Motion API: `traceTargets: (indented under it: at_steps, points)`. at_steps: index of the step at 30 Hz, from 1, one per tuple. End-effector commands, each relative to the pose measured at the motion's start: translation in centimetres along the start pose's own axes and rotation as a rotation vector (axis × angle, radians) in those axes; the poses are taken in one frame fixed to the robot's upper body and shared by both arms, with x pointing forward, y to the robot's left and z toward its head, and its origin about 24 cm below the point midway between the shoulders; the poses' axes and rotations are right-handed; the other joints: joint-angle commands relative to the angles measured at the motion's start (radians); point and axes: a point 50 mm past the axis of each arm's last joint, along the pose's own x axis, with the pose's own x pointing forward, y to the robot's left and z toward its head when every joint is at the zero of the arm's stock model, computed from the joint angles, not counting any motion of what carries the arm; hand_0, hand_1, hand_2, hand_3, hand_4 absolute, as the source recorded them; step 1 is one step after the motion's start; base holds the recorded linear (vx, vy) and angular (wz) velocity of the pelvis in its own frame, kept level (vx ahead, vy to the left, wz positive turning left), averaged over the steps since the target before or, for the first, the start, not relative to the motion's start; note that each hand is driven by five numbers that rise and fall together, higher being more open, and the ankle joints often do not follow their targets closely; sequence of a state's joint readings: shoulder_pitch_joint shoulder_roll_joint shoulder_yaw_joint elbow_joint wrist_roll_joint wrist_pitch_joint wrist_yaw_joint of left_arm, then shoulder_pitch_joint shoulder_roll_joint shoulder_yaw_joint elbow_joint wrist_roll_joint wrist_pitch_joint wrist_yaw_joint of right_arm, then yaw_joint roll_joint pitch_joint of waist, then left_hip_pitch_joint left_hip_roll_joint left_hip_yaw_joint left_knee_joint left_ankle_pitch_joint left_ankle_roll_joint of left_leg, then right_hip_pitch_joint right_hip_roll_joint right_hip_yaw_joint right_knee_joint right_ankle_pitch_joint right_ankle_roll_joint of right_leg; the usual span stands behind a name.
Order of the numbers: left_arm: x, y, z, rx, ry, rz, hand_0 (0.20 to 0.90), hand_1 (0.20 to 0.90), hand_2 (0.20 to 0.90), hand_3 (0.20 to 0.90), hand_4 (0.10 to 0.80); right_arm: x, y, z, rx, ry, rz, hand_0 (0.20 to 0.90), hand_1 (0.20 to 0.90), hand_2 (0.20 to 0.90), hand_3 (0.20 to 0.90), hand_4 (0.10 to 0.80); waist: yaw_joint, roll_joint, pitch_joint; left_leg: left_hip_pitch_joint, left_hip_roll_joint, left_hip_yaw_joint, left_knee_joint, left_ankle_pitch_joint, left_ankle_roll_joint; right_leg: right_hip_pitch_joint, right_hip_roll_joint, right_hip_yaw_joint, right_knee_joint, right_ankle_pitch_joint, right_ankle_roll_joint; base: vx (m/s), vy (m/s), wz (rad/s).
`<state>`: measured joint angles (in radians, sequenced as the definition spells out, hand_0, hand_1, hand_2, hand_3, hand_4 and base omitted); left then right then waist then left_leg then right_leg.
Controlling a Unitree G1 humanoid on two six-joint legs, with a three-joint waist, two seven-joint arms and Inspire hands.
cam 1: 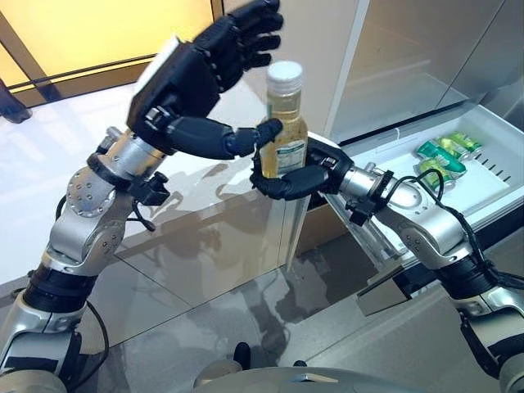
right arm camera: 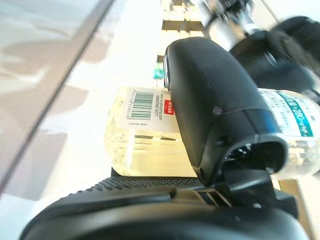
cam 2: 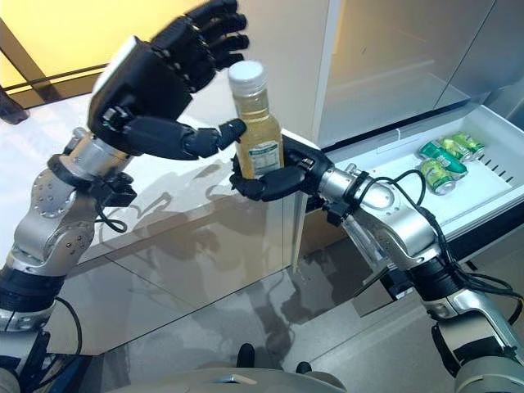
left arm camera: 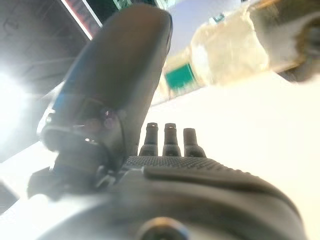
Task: Put drinks into fridge and close the fridge
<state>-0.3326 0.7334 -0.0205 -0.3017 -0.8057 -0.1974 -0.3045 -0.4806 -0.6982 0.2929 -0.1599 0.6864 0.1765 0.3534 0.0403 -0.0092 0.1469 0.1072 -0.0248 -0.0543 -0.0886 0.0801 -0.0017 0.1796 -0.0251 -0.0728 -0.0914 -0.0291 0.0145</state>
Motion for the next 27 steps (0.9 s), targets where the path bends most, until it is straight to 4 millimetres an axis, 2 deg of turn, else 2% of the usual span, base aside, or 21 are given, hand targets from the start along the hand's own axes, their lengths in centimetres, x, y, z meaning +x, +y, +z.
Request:
traceTargets:
  at_steps: [1,5,8,13,14,17,19,22,25,27]
  points:
    - [-0.8,0.4,1.0,-0.171,-0.170,0.008,0.900,0.900,0.900,0.900,0.800,-1.2,-0.5,8.4,-0.112,-0.501,-0.080,0.300,0.300,0.300,0.200,0.100,-0.002,-0.022,-0.142,0.024,-0.037,-0.035,0.001,-0.112,0.014,-0.049,-0.004,-0.031,0.014,0.038,0.052,-0.010,0.003,-0.03]
    - [-1.8,-2.2,-1.2,-0.538,-0.174,-0.103,0.900,0.900,0.900,0.900,0.800,-2.7,-0.7,8.5,-0.120,-0.544,-0.144,0.300,0.300,0.300,0.200,0.100,-0.015,-0.025,-0.141,0.028,-0.036,-0.032,0.001,-0.119,0.015,-0.054,-0.002,-0.022,0.015,0.042,0.052,0.015,-0.001,-0.03]
    - [-2.4,-4.3,-2.5,-0.743,-0.205,-0.224,0.900,0.900,0.900,0.900,0.800,-3.4,-0.8,8.6,-0.118,-0.549,-0.170,0.300,0.300,0.300,0.200,0.100,-0.026,-0.027,-0.139,0.031,-0.034,-0.022,0.001,-0.123,0.016,-0.056,-0.001,-0.016,0.016,0.044,0.051,0.008,0.003,-0.02]
    - [-3.3,-7.6,-4.0,-1.088,-0.232,-0.403,0.900,0.900,0.900,0.900,0.800,-4.0,-0.9,8.4,-0.115,-0.528,-0.179,0.300,0.300,0.300,0.200,0.100,-0.046,-0.029,-0.137,0.036,-0.032,-0.008,0.001,-0.130,0.015,-0.061,0.001,0.000,0.016,0.048,0.049,0.010,0.010,-0.10]
    - [-3.6,-8.8,-4.5,-1.209,-0.249,-0.447,0.900,0.900,0.900,0.900,0.800,-4.2,-0.9,8.3,-0.098,-0.522,-0.172,0.300,0.300,0.300,0.200,0.100,-0.053,-0.029,-0.134,0.038,-0.032,-0.003,0.001,-0.133,0.016,-0.063,0.003,0.006,0.017,0.050,0.048,0.009,0.013,-0.11]
    - [-4.4,-10.9,-5.5,-1.371,-0.286,-0.513,0.900,0.900,0.900,0.900,0.800,-4.3,-1.1,7.8,-0.086,-0.473,-0.173,0.300,0.300,0.300,0.200,0.100,-0.062,-0.033,-0.130,0.040,-0.031,0.005,0.001,-0.139,0.018,-0.065,0.005,0.016,0.019,0.050,0.046,-0.001,0.009,-0.06]
    - [-5.0,-11.8,-6.1,-1.465,-0.306,-0.497,0.900,0.900,0.900,0.900,0.800,-4.4,-1.0,7.2,-0.076,-0.437,-0.163,0.300,0.300,0.300,0.200,0.100,-0.070,-0.034,-0.124,0.040,-0.031,0.012,0.001,-0.140,0.019,-0.069,0.006,0.026,0.021,0.052,0.045,-0.013,0.004,-0.08]
    - [-6.1,-12.3,-6.8,-1.509,-0.295,-0.458,0.900,0.900,0.900,0.900,0.800,-5.0,-0.9,6.6,-0.056,-0.409,-0.150,0.300,0.300,0.300,0.200,0.100,-0.079,-0.037,-0.119,0.040,-0.030,0.024,0.001,-0.142,0.020,-0.073,0.007,0.036,0.023,0.054,0.046,-0.009,0.001,-0.13]
    - [-7.9,-12.8,-8.3,-1.593,-0.264,-0.343,0.900,0.900,0.900,0.900,0.800,-5.7,-0.9,6.0,-0.029,-0.382,-0.130,0.300,0.300,0.300,0.200,0.100,-0.087,-0.042,-0.115,0.040,-0.029,0.036,0.001,-0.143,0.021,-0.078,0.009,0.047,0.025,0.055,0.047,-0.004,0.000,-0.08]
    - [-9.7,-13.3,-10.0,-1.620,-0.166,-0.244,0.900,0.900,0.900,0.900,0.800,-6.3,-0.8,5.8,-0.013,-0.360,-0.103,0.300,0.300,0.300,0.200,0.100,-0.092,-0.046,-0.112,0.039,-0.027,0.045,0.001,-0.143,0.021,-0.082,0.011,0.055,0.029,0.055,0.048,-0.002,-0.007,-0.16]
